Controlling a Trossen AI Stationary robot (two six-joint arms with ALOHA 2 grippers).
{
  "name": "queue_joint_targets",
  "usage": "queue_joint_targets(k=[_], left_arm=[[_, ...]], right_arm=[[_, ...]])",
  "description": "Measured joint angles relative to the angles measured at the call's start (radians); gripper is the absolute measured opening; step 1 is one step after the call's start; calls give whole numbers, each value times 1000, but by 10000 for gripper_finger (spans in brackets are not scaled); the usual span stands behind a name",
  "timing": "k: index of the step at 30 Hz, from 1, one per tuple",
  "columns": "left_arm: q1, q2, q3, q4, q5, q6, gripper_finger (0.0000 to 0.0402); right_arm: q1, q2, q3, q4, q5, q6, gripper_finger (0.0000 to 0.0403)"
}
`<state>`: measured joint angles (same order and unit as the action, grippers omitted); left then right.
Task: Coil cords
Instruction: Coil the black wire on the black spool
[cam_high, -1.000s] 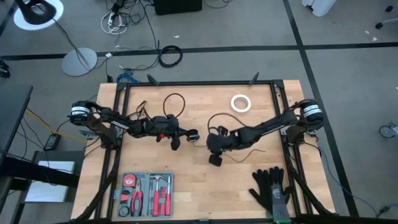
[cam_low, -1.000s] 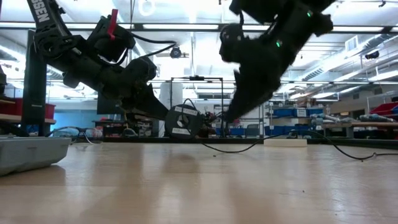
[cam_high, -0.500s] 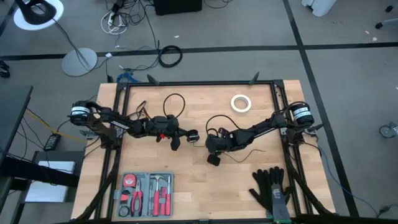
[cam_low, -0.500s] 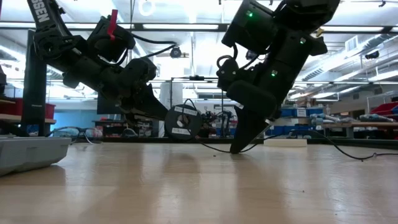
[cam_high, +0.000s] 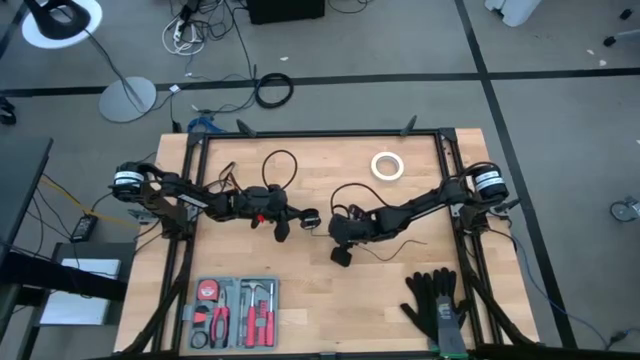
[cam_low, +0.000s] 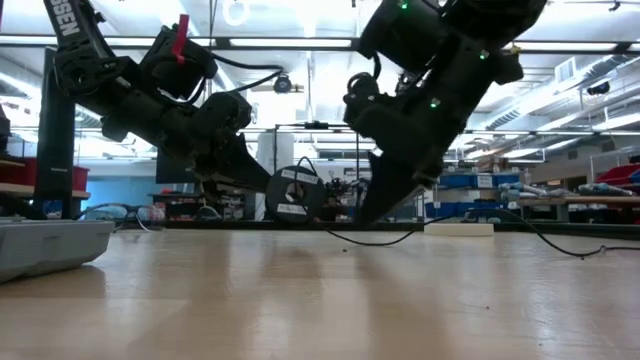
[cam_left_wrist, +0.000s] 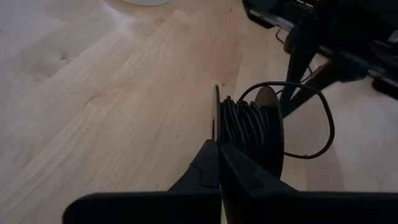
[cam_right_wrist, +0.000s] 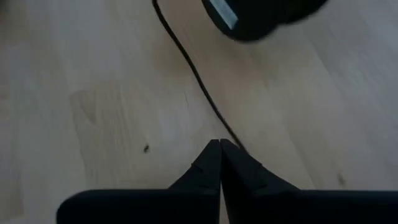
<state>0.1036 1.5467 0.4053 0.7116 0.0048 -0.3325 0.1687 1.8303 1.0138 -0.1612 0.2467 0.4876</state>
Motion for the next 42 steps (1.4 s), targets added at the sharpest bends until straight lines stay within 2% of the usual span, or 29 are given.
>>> queue_joint_targets(k=[5,16,18,21,22,33,42], left_arm=[[0,0,0,-9,0,0,0],[0,0,0,-8,0,0,0],[-1,0,0,-8,8,0,0],[-1,0,0,-7,11,-1,0],[-1,0,0,-7,12,-6,0],[-1,0,0,2,12,-19,0],[-1,0,0,122,12,-101,0]], right_arm=[[0,-37,0,-71,-4,16,26],[0,-12,-57,-115,0,120,78],[1,-7,-62,-109,-1,138,67],[9,-8,-68,-61,10,83,16],[14,-11,-68,-34,23,61,10],[19,-7,19,172,65,-97,2],[-1,20,44,159,15,-97,1]])
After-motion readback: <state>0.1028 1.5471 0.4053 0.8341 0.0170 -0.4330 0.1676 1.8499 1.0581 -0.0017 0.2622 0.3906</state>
